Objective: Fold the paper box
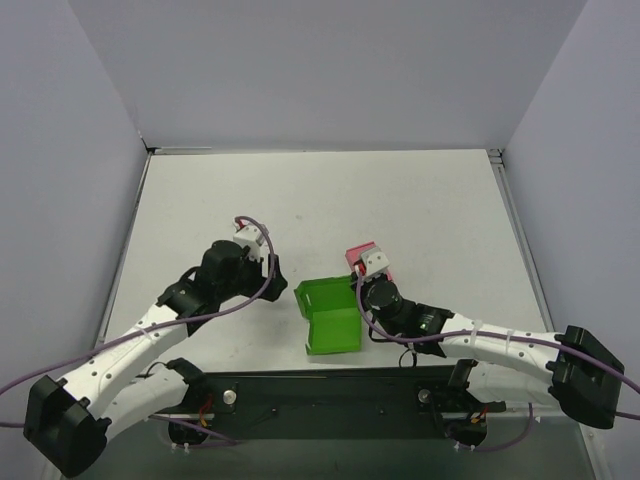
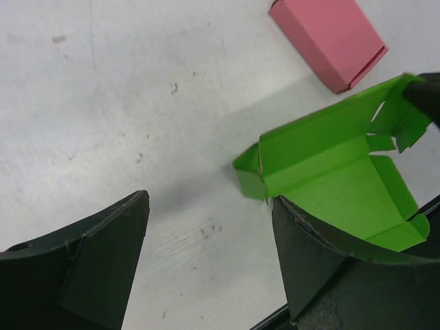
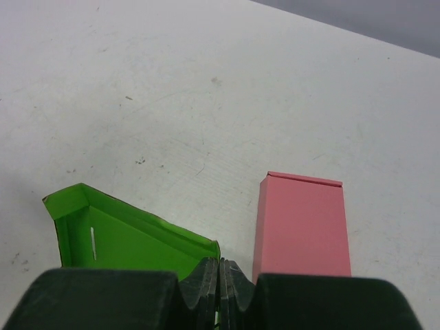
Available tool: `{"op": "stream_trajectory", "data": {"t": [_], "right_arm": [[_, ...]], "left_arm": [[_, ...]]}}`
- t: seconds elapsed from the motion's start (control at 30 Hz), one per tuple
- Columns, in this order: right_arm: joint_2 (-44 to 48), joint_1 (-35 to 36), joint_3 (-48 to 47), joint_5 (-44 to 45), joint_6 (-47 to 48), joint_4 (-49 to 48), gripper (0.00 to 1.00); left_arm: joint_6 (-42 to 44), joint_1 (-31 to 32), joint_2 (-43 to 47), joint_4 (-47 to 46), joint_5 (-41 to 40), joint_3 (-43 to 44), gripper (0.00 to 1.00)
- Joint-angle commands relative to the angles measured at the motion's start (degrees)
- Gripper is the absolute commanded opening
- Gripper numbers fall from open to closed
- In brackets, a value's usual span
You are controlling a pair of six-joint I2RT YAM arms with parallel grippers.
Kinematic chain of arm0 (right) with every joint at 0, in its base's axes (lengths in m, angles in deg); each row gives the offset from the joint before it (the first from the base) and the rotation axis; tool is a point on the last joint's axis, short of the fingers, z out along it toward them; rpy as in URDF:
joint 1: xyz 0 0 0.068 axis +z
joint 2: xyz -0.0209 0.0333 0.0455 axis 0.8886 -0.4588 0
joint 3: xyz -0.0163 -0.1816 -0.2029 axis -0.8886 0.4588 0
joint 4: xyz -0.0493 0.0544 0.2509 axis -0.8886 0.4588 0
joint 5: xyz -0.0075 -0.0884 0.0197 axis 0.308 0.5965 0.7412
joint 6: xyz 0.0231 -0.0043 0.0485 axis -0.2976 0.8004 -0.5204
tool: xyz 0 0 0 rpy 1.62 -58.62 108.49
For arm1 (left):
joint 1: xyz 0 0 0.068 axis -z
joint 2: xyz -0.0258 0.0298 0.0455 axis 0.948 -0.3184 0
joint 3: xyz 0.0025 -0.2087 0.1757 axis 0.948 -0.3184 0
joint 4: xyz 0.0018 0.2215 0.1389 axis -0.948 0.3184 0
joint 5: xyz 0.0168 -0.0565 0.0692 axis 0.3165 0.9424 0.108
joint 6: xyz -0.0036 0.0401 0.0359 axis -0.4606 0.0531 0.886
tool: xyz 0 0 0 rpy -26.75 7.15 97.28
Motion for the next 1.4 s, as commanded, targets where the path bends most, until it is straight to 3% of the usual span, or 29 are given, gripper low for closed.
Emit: {"op": "stream_trajectory", "data": {"t": [0.0,0.23,0.53,0.93,1.23,1.37], "right_arm": [[1.55,2.29,1.98,9.38,-0.57,-10.06,0.0],[1.11,3.7,1.8,11.76,-1.8,-9.45,0.0],[2.25,4.06,2.24,11.85,-2.85,-9.01,0.0],[2.95,4.23,2.59,11.23,-3.82,-8.04,0.0],[2.87,4.14,2.95,11.14,-5.05,-7.52,0.0],[3.13,4.06,3.12,11.32,-5.49,-6.99,0.0]], "left_arm": [[-10.02,4.48,-0.97,-9.3,-6.79,-6.79,0.82],[-15.75,11.26,-6.77,-18.61,-12.16,-10.49,0.82],[-16.81,11.26,-15.47,-29.08,-16.65,-10.23,0.84],[-14.88,10.91,-26.19,-38.57,-14.45,-7.77,0.82],[-10.66,9.59,-29.1,-45.16,-12.53,-8.47,0.65],[-8.55,9.15,-30.94,-47.28,-10.5,-9.17,0.5]]}}
